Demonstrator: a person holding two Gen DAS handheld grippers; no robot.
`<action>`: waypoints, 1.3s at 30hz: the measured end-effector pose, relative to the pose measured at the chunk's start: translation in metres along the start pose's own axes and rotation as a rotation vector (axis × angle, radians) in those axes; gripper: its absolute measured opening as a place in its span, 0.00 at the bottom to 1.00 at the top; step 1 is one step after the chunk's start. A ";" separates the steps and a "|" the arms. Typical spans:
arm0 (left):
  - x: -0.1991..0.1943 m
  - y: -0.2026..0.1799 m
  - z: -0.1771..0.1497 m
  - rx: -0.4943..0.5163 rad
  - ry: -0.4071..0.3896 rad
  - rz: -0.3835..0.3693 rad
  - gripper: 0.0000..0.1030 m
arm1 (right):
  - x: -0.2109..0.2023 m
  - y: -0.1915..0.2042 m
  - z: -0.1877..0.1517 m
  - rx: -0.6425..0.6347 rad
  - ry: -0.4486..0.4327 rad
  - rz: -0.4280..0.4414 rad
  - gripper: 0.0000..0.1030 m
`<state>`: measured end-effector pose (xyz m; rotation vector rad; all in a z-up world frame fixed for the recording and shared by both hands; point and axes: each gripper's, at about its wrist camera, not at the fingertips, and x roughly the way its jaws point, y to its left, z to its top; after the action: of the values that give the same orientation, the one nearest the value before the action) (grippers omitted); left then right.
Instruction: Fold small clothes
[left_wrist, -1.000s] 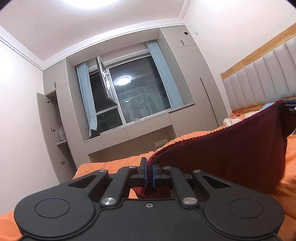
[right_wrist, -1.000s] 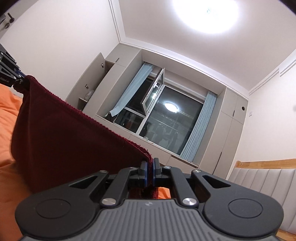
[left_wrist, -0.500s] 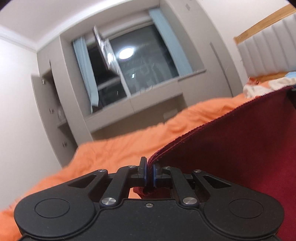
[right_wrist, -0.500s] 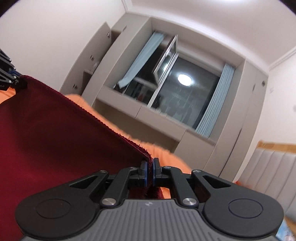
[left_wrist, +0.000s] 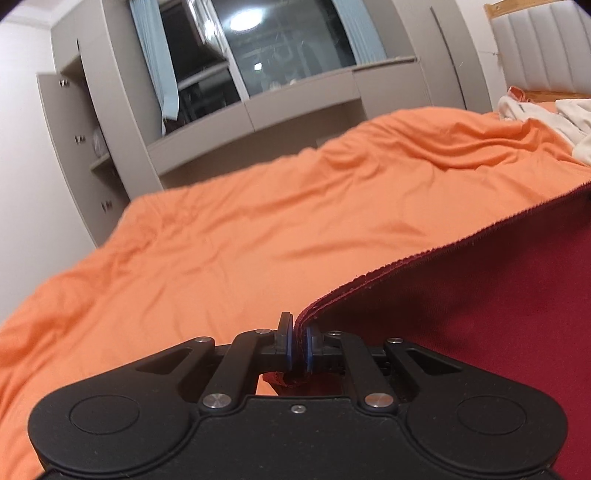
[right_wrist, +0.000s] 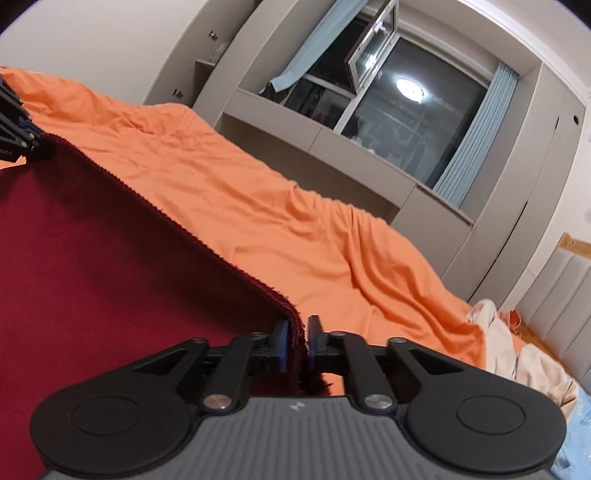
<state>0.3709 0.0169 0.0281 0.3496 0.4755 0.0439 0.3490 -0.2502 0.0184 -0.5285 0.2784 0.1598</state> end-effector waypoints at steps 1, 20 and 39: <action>0.003 0.001 -0.001 -0.011 0.011 -0.007 0.08 | 0.002 0.001 -0.002 0.005 0.010 0.004 0.22; -0.013 0.036 -0.017 -0.219 0.108 -0.105 0.98 | 0.003 -0.003 -0.008 0.020 0.092 0.060 1.00; -0.012 0.153 -0.105 -0.714 0.261 -0.253 0.99 | 0.017 -0.053 -0.058 0.307 0.326 0.004 1.00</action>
<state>0.3183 0.1924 -0.0018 -0.4229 0.7234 0.0107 0.3643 -0.3243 -0.0096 -0.2460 0.6111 0.0316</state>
